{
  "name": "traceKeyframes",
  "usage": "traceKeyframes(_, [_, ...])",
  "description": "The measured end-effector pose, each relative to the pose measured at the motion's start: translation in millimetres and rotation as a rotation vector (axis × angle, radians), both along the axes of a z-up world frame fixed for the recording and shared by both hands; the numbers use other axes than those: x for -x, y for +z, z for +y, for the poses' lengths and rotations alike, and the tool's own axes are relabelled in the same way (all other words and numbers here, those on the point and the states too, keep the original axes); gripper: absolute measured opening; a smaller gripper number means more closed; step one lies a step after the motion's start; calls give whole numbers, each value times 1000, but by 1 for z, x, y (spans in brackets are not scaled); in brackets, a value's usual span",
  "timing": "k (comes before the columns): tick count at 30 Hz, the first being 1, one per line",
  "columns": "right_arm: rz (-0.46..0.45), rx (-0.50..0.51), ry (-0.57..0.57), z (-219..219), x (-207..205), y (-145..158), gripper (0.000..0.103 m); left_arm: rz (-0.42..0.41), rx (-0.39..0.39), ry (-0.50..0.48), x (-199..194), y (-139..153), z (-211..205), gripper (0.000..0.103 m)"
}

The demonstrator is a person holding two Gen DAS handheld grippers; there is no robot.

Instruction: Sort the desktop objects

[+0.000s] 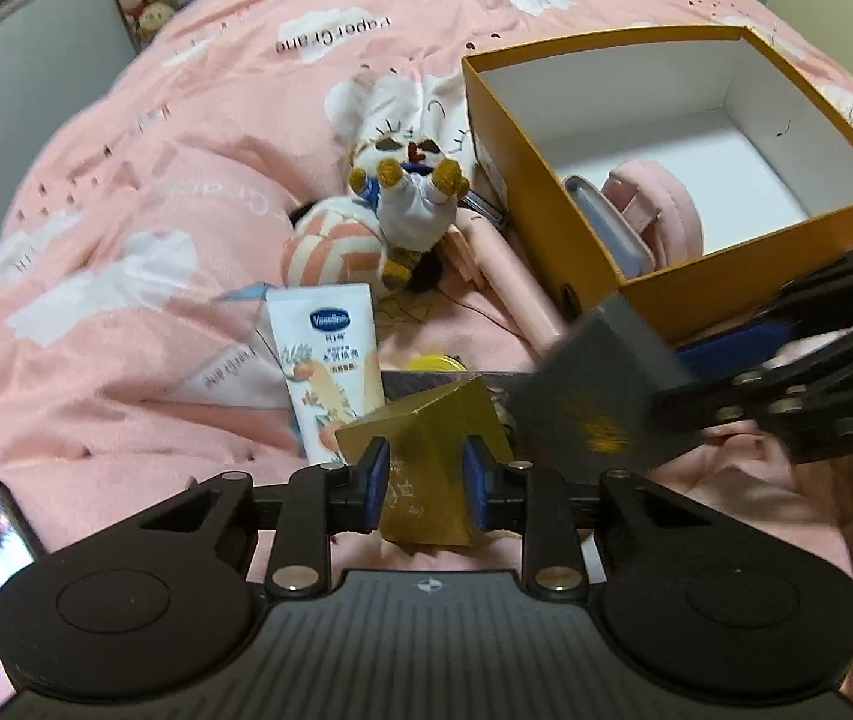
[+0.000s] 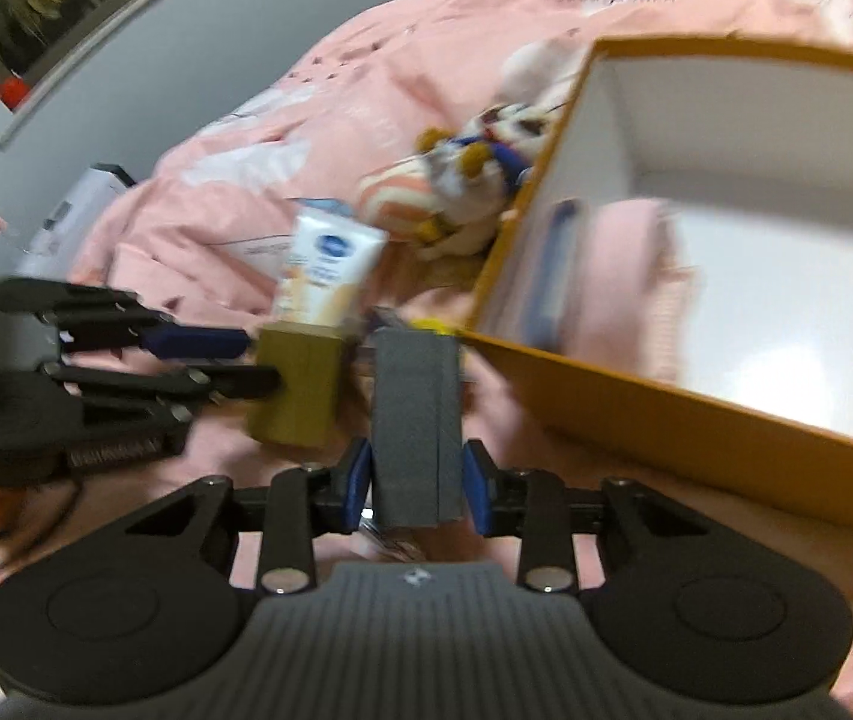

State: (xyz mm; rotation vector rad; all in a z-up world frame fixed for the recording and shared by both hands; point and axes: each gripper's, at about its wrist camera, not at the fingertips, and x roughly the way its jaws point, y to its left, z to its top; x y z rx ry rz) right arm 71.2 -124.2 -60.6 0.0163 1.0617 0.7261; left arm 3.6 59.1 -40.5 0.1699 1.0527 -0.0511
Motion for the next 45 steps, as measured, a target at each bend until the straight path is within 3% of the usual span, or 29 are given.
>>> traceKeyframes(4, [-79,161,-8,-11,16,7,35,-50,-104,1,3,10,-2,28])
traceKeyframes(7, [-116,257,-31,-23,24,10,35,-73,-135,28,5,17,4,27])
traceKeyframes(12, [-129,318,-96,-44,25,10,35,-54,-34,68,6,18,22,27])
traceKeyframes(21, [-74,302,-184,-57,19,-2,35,-34,6,29,-9,-8,17,27])
traceKeyframes(25, [-77,307,-180,-53,19,-5,35,-42,102,21,-27,-19,28,30])
traceKeyframes(27, [-69,300,-182,-53,17,-6,35,-19,115,17,-37,-26,29,31])
traceKeyframes(37, [-26,318,-182,-47,9,-16,36,79,164,-77,-49,-52,14,31])
traceKeyframes(45, [13,319,-154,-43,4,-19,36,163,339,-219,-41,-56,-6,27])
